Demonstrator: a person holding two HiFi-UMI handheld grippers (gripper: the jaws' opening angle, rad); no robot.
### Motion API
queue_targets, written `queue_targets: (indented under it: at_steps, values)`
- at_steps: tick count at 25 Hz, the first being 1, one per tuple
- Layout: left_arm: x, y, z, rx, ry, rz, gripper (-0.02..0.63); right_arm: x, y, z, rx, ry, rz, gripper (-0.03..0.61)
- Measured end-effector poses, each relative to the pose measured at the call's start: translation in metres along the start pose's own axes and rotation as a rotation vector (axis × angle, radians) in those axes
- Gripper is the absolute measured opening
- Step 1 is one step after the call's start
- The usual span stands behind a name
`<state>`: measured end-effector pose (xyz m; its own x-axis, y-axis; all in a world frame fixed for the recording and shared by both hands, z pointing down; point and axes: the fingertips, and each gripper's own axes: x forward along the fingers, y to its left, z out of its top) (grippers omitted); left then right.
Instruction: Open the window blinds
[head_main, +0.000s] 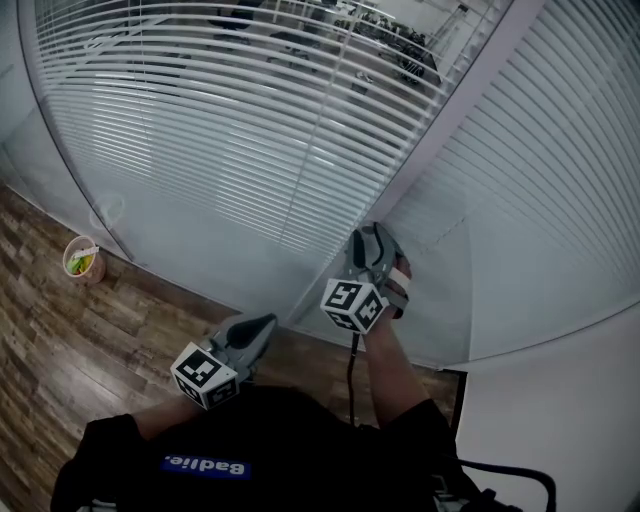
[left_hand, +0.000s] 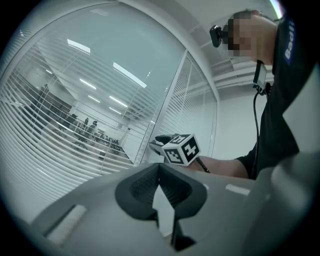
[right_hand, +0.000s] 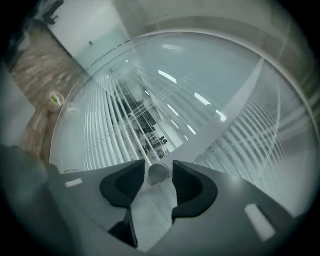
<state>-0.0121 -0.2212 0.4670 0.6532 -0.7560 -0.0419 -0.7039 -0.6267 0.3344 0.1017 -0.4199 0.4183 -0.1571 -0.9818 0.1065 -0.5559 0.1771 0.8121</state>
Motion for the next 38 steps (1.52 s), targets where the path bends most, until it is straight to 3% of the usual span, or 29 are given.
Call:
queue_targets:
  at_steps: [4,8,20,27,32,38]
  values:
    - [-0.001,0.003,-0.008,-0.004,0.000,0.003,0.000,0.004,0.010,-0.006,-0.163,0.013,-0.041,0.136]
    - [-0.001,0.004,-0.011,-0.003,0.001,0.004,0.000,0.006,0.014,-0.009,-0.185,0.009,-0.052,0.130]
    - [0.000,-0.002,-0.003,-0.007,0.001,-0.002,0.000,0.004,-0.005,-0.004,0.291,-0.039,0.045,0.124]
    - [-0.002,-0.001,-0.008,-0.007,0.002,-0.005,0.000,0.004,-0.005,-0.007,0.488,-0.050,0.079,0.124]
    - [-0.003,0.000,-0.009,-0.006,0.003,-0.009,0.000,0.003,-0.004,-0.008,0.561,-0.043,0.098,0.124]
    - [-0.004,0.002,-0.016,0.001,0.004,-0.016,0.000,0.004,0.002,-0.011,0.533,-0.041,0.089,0.129]
